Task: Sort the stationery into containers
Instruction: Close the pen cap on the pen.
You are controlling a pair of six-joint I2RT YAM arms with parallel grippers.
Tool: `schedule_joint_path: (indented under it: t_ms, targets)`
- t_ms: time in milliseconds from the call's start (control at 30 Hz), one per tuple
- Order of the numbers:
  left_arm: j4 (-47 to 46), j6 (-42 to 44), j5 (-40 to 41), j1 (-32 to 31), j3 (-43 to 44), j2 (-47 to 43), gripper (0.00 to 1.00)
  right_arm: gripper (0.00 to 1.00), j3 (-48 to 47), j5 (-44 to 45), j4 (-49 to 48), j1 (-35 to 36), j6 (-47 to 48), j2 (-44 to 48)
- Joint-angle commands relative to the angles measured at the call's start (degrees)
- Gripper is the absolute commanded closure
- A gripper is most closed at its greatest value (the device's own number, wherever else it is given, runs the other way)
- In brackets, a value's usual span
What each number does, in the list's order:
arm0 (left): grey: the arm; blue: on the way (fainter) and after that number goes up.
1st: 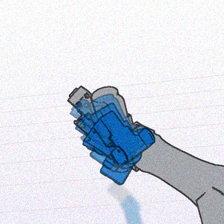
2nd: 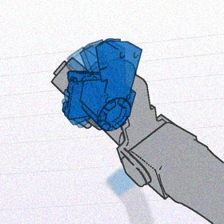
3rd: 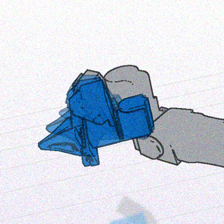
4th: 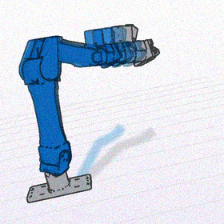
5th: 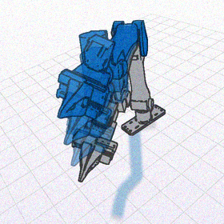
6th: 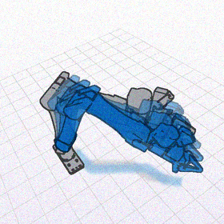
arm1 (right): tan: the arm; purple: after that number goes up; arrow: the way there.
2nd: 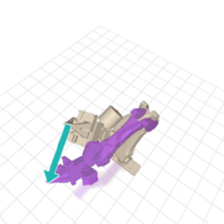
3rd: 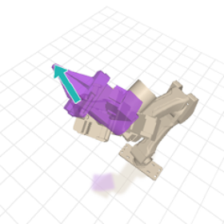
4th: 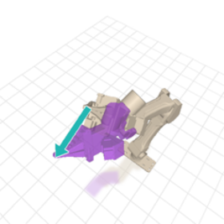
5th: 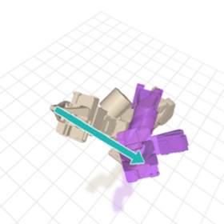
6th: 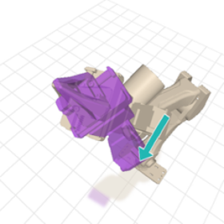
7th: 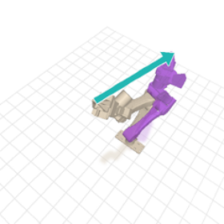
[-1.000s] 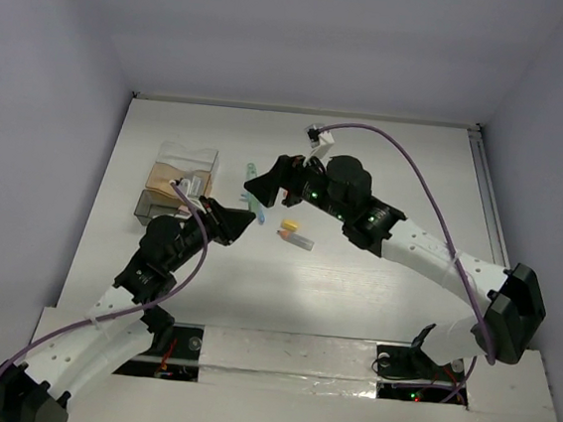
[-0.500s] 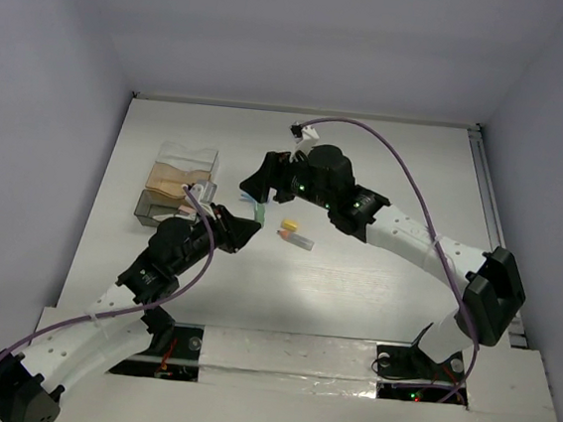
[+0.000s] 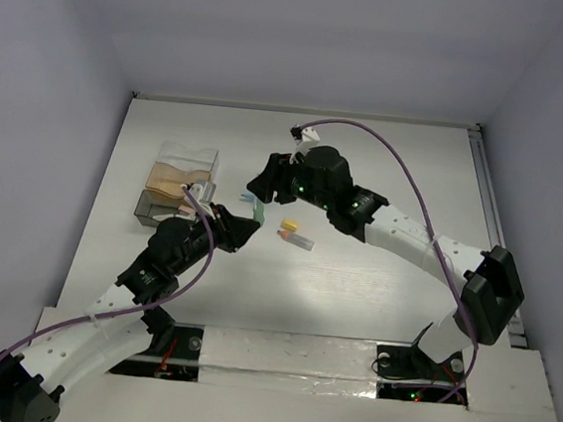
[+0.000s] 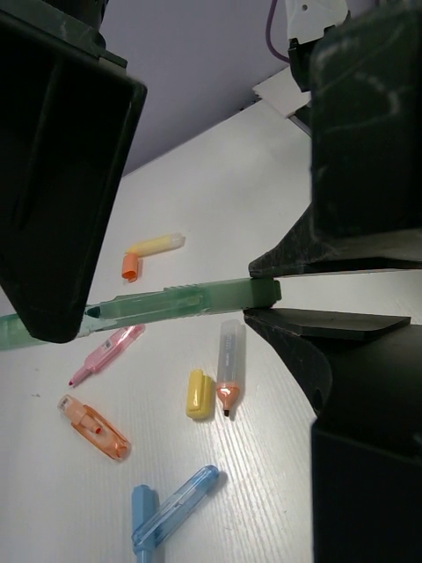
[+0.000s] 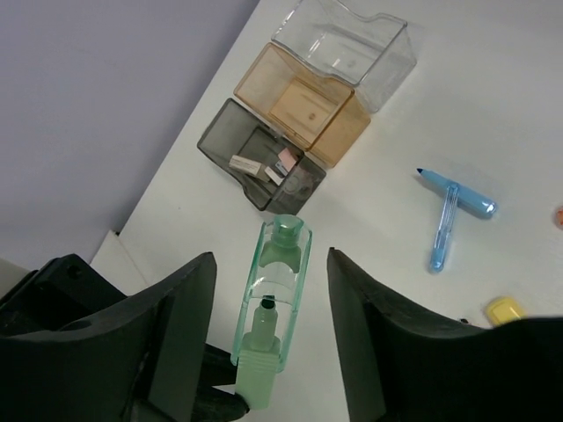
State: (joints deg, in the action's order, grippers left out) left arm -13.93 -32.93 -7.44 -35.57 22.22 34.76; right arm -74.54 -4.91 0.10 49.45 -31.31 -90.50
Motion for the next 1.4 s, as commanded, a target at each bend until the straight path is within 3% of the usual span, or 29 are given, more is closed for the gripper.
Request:
schedule_joint_path:
  t_ms: [0,33,167,333,433,500,800,967,1033,1133,1167,1367]
  targets:
    - [-2.94,1.02,0.15,-0.29,2.92,-0.40,1.00,0.42,-2.80,0.69,-0.54,-0.32,0.55,-0.47]
    - [-2.94,1.02,0.06,-0.29,3.01,-0.40,1.00,0.48,-2.89,0.69,-0.54,-0.32,0.55,-0.56]
    - [-2.85,1.02,-0.03,-0.29,3.01,-0.49,1.00,0.53,-3.06,0.69,-0.45,-0.32,0.55,-1.17]
    - [-2.59,1.11,0.15,-0.81,3.09,-0.57,1.00,0.53,-3.15,0.69,-0.89,-0.32,0.55,-1.52]
    - [-2.24,1.11,0.59,-0.81,3.18,-0.75,1.00,0.67,-2.89,0.60,-1.33,-0.32,0.64,-1.44]
    - [-2.06,1.11,1.46,-0.81,3.27,-1.01,1.00,0.70,-1.93,0.43,-1.68,-0.32,0.46,-0.91]
    - [-3.20,0.58,5.68,-0.81,5.02,-1.01,1.00,0.77,5.11,-1.51,-5.81,-0.32,-2.08,0.85]
    - [-3.99,0.50,4.72,-0.81,5.73,0.04,1.00,0.81,6.70,2.52,-8.01,-0.32,-3.49,2.52]
    - [-4.35,0.32,3.76,-0.81,4.95,-0.13,0.92,0.82,5.73,4.55,-8.01,-0.32,-3.67,2.61]
    - [-4.44,-0.21,3.66,-0.81,3.37,-1.71,0.68,0.83,4.15,9.02,-9.23,-0.32,-5.33,2.70]
    - [-4.35,-0.47,3.92,-0.81,3.01,-2.33,0.64,0.83,3.79,9.39,-9.41,-0.93,-5.86,2.52]
    - [-3.91,-1.17,6.04,-0.81,0.46,-6.37,0.54,0.83,2.74,11.06,-11.87,-1.46,-8.76,2.26]
